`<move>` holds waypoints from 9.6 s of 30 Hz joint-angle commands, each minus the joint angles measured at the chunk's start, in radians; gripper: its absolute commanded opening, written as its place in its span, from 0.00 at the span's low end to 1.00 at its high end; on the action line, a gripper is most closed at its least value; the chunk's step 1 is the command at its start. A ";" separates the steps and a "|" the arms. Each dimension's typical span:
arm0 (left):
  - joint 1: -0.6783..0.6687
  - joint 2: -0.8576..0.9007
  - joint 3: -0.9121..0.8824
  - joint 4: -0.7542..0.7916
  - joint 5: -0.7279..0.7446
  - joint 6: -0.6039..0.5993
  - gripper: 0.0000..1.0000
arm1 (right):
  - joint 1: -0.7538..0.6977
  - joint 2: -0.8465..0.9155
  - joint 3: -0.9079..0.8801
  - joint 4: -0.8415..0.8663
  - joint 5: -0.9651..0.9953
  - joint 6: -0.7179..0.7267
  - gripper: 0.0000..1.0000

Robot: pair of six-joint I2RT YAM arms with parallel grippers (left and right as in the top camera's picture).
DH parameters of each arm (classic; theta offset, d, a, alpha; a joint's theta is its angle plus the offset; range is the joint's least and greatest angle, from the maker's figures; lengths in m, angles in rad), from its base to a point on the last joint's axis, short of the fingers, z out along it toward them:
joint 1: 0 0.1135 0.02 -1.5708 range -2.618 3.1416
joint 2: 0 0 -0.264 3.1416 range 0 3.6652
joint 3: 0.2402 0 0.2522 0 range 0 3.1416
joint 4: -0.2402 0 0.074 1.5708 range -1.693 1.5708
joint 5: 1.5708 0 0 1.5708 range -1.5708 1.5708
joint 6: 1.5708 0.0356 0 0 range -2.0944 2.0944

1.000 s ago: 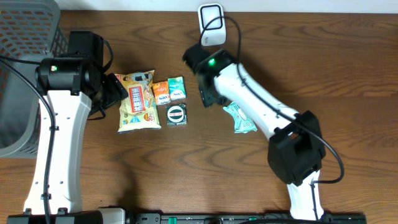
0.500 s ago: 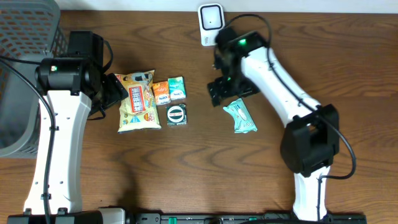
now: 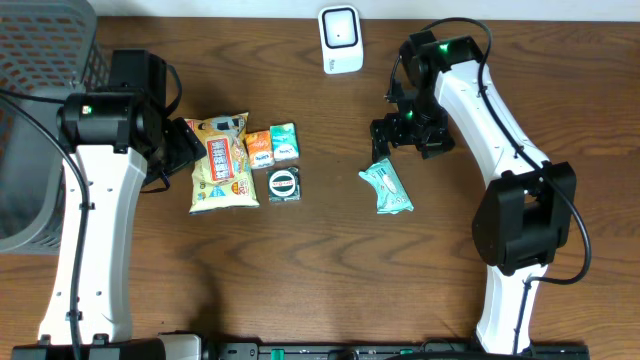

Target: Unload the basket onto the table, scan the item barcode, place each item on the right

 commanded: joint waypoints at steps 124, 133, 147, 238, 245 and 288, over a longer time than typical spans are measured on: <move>0.003 0.000 0.000 -0.005 -0.009 -0.005 0.98 | -0.006 -0.010 -0.519 0.530 -0.275 -0.011 0.01; 0.003 0.000 0.000 -0.005 -0.009 -0.005 0.98 | -0.005 -0.011 -0.396 0.478 -0.279 0.007 0.01; 0.003 0.000 0.000 -0.005 -0.009 -0.005 0.98 | -0.005 -0.011 -0.105 0.606 -0.175 0.191 0.01; 0.003 0.000 0.000 -0.005 -0.009 -0.005 0.98 | -0.581 -0.015 0.066 0.418 0.608 0.121 0.01; 0.003 0.000 0.000 -0.005 -0.009 -0.005 0.98 | -0.708 0.008 0.061 0.406 0.608 0.106 0.04; 0.003 0.000 0.000 -0.005 -0.009 -0.005 0.98 | -0.030 0.092 0.060 0.530 -0.246 0.097 0.61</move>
